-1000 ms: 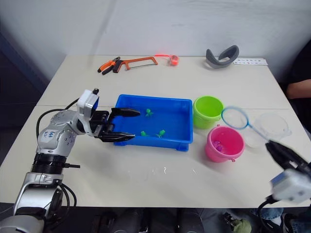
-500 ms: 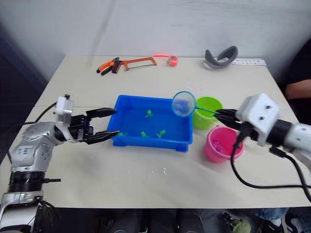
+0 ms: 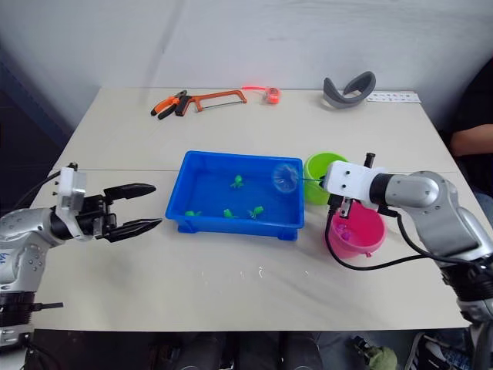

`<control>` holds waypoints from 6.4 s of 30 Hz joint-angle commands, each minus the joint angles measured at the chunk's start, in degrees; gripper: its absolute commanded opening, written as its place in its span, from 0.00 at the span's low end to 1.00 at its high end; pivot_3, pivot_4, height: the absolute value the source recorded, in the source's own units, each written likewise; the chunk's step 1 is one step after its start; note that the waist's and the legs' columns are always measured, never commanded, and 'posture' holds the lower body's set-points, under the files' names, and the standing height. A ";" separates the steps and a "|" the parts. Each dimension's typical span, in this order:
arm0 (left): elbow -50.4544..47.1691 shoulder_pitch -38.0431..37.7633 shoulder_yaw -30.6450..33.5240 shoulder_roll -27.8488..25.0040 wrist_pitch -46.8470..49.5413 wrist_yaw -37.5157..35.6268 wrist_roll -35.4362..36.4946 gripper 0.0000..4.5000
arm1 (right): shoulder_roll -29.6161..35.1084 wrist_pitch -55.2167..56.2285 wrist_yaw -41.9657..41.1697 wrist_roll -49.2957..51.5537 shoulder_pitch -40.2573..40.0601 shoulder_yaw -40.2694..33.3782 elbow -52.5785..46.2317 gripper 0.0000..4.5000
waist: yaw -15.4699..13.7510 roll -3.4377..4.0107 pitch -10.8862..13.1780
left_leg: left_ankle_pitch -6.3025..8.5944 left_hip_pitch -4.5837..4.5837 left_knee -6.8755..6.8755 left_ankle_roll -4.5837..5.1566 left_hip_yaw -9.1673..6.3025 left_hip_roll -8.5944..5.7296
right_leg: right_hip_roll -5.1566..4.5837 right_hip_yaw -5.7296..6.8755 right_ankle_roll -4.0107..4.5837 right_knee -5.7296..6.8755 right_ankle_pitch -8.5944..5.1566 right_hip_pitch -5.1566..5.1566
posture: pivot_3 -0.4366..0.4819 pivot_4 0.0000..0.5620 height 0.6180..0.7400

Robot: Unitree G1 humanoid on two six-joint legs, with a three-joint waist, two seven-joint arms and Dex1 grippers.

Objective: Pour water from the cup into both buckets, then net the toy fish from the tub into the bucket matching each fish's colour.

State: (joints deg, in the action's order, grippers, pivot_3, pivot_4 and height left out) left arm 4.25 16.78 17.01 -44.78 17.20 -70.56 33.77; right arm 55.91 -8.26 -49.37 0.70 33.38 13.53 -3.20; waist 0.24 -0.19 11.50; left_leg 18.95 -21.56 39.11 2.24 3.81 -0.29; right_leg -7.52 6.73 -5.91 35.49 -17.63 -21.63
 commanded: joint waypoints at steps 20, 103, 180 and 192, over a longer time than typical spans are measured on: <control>3.57 -7.29 6.15 -3.24 -3.54 -2.59 0.62 0.99 | -4.07 -10.56 -7.48 -2.07 -2.56 -0.68 -12.91 0.00 | 0.01 0.03 0.01 | 0.06 -0.03 -0.03 -0.07 0.01 0.03 | -0.04 -0.04 0.02 0.04 -0.01 -0.10 | 0.48 0.27 1.00; 5.66 20.98 -7.78 5.90 8.74 3.78 -3.28 0.99 | -12.73 -59.79 3.39 44.05 -2.79 -34.00 -22.71 0.00 | -0.43 -0.03 -0.01 | -0.08 -0.81 0.09 0.10 0.19 -0.12 | 0.10 0.25 -0.03 0.39 0.02 -0.93 | 0.48 0.27 1.00; 8.26 24.86 -14.83 20.51 1.08 6.91 -4.92 0.99 | 9.29 48.95 53.07 -48.25 -24.36 -24.03 12.70 0.00 | -1.47 -0.05 -0.03 | -0.29 -0.68 0.10 -0.02 0.23 -0.12 | 0.33 -0.24 -0.07 0.40 0.04 -0.81 | 0.48 0.27 1.00; 10.79 25.90 -15.20 22.50 -1.19 6.82 -5.56 0.99 | 8.04 46.74 56.43 -49.18 -24.79 -19.05 16.81 0.00 | -1.45 -0.05 -0.03 | -0.29 -0.68 0.10 -0.03 0.23 -0.12 | 0.35 -0.23 -0.07 0.40 0.04 -0.81 | 0.48 0.27 1.00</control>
State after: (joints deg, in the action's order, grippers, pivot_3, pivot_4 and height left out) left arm 14.92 41.58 1.60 -22.60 17.12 -63.54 28.26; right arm 64.32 38.75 6.93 -48.56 8.66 -6.15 13.08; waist -1.22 -0.23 11.47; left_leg 18.66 -22.24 39.20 2.22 4.04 -0.41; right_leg -7.16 6.50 -5.98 35.88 -17.59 -22.44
